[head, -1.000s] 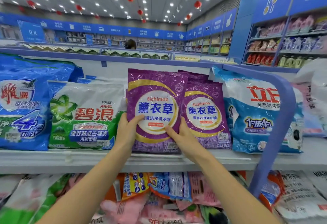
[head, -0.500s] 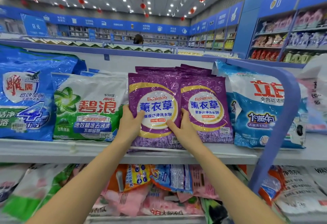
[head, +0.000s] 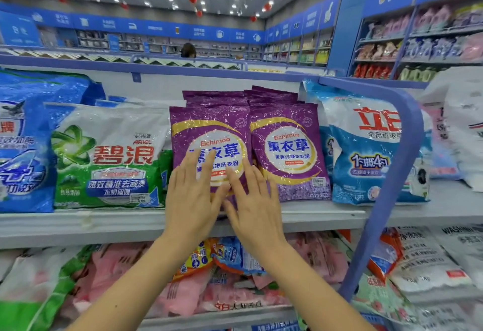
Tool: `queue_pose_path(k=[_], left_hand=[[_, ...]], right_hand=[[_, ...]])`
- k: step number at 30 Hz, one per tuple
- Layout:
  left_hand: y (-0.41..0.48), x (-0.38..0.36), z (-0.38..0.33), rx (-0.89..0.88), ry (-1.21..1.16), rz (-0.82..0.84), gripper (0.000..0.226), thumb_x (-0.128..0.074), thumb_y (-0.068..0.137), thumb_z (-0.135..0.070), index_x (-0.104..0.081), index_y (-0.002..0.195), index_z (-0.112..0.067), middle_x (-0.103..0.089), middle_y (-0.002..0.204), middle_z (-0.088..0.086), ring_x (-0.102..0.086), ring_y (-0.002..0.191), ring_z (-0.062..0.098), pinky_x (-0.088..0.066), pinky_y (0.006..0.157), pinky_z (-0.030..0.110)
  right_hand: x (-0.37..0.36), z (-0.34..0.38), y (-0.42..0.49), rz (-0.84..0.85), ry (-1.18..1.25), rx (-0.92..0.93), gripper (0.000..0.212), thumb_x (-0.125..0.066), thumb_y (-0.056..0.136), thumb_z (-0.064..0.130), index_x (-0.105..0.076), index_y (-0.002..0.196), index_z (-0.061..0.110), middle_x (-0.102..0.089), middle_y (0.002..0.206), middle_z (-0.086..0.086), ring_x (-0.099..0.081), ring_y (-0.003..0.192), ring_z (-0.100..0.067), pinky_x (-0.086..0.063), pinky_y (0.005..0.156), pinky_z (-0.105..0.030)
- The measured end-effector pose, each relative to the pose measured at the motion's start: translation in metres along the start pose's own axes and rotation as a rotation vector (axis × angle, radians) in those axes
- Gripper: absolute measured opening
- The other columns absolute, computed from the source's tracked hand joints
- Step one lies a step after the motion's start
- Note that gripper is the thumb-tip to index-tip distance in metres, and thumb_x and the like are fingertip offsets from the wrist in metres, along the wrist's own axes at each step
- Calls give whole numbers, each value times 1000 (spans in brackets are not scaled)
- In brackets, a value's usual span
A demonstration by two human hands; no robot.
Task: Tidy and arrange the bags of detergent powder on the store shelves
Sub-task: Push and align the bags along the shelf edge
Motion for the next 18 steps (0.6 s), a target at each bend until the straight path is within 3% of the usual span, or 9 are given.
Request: queue_pose_path(k=[3,6,8,10,12,15,18], left_hand=[[0,-21,7,16,91,210,101,21,74,-76,-18,150,-24,-17,157,10,-15,145,28,-16,115,43],[4,-25,8,-12,119,241,106,26,68,-77,-13,151,-24,-13,158,9,-9,146,26,-12,116,41],[4,-24,9,-25,99,239,100,19,73,-76,-14,151,-23,-14,158,10,-9,146,26,-12,116,42],[2,-18,6,-58,52,163,84,0,85,-70,-21,150,-20,-19,156,13,-13,145,28,-14,116,44],[-7,-5,-3,-119,-35,22,68,-22,93,-57,-35,144,-14,-29,151,16,-24,140,32,-20,113,45],[-36,14,-28,-231,-266,-131,47,-40,92,-40,-48,126,-8,-44,136,15,-40,124,32,-28,102,41],[-70,8,-56,-341,-412,-122,35,-41,94,-38,-51,112,-10,-55,117,15,-48,108,28,-33,94,35]], right_hand=[[-13,-4,-2,50,-58,-29,54,-35,91,46,-42,140,26,-40,147,-8,-41,133,-23,-29,108,-48],[-18,-6,-1,112,-49,-64,55,-31,92,46,-38,143,27,-37,149,-7,-39,135,-22,-34,105,-51],[-16,-3,-1,166,-13,-44,56,-26,93,46,-30,146,28,-27,154,-6,-29,140,-21,-24,110,-51],[-8,-4,-4,188,91,-47,58,-21,94,46,-18,149,29,-9,158,-3,-10,145,-19,-4,116,-46],[11,-8,-12,125,181,-72,56,-23,95,43,-19,149,28,-10,158,-2,-7,145,-17,4,116,-39],[42,-24,-40,-61,218,-100,45,-38,95,34,-43,137,19,-39,145,-4,-31,135,-17,-15,115,-37],[61,-52,-88,-225,215,-183,31,-45,93,27,-55,120,17,-53,123,1,-45,117,-14,-31,103,-30]])
Point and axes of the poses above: each hand's wrist, its own y-axis towards the middle knuckle, its own x-axis out of the back of the hand, z = x × y, the point moved 7 cm from there along y, towards the middle knuckle
